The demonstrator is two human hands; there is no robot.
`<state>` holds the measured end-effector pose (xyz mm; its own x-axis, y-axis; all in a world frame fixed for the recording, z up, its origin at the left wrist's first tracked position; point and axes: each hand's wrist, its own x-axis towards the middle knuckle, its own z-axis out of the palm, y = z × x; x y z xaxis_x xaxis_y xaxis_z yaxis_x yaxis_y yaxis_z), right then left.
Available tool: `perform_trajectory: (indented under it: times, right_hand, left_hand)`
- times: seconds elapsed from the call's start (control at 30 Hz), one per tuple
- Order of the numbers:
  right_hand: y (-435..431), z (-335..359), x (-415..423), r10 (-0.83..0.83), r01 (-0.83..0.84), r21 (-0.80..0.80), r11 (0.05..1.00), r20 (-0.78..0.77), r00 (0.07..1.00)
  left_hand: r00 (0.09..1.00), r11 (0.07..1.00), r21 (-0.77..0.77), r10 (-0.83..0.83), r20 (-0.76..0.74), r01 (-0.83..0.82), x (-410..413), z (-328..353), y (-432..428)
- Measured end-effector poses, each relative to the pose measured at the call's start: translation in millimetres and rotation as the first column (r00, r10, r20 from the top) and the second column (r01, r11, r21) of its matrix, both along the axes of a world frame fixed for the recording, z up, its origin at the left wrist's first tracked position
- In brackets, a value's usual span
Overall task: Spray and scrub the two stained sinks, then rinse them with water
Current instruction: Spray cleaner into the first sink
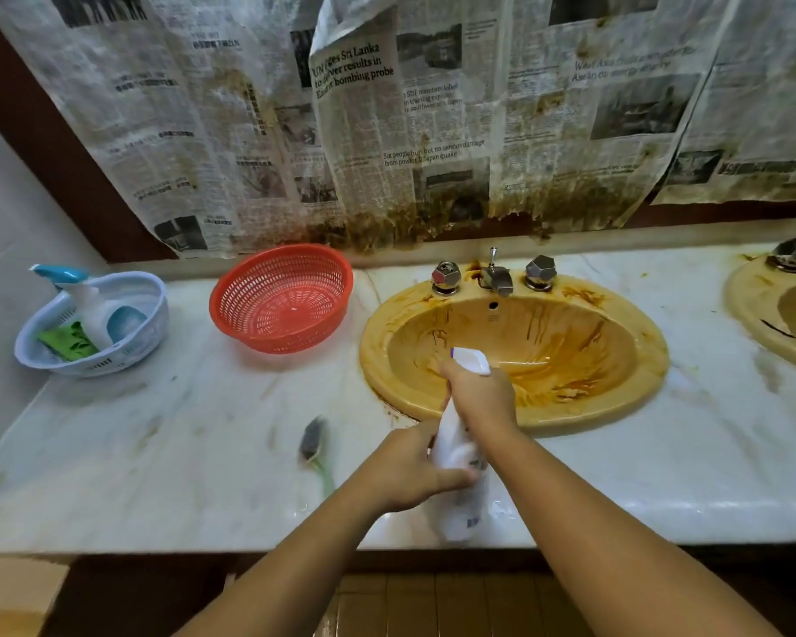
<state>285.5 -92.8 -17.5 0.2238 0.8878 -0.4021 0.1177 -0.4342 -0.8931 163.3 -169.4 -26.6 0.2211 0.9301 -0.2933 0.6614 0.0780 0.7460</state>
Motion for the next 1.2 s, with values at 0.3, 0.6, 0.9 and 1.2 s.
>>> perform_trajectory:
  times: [0.3,0.6,0.9,1.2]
  right_hand:
    - [21,3,34,0.041,-0.043,-0.049,0.998,-0.047,0.998]
    - [29,14,64,0.046,-0.048,-0.036,0.998,-0.060,0.997]
    - [28,17,86,0.088,-0.093,-0.053,0.994,-0.086,0.992]
    - [36,17,107,0.086,-0.086,0.002,0.996,-0.042,0.995]
  left_hand:
    - [0.987,0.987,-0.013,0.160,-0.028,-0.161,42,-1,15]
    - [0.990,0.990,0.005,0.141,-0.016,-0.141,68,4,31]
    - [0.996,0.996,-0.008,0.086,-0.021,-0.086,85,3,36]
    - [0.997,0.998,0.011,0.064,-0.031,-0.063,105,9,47]
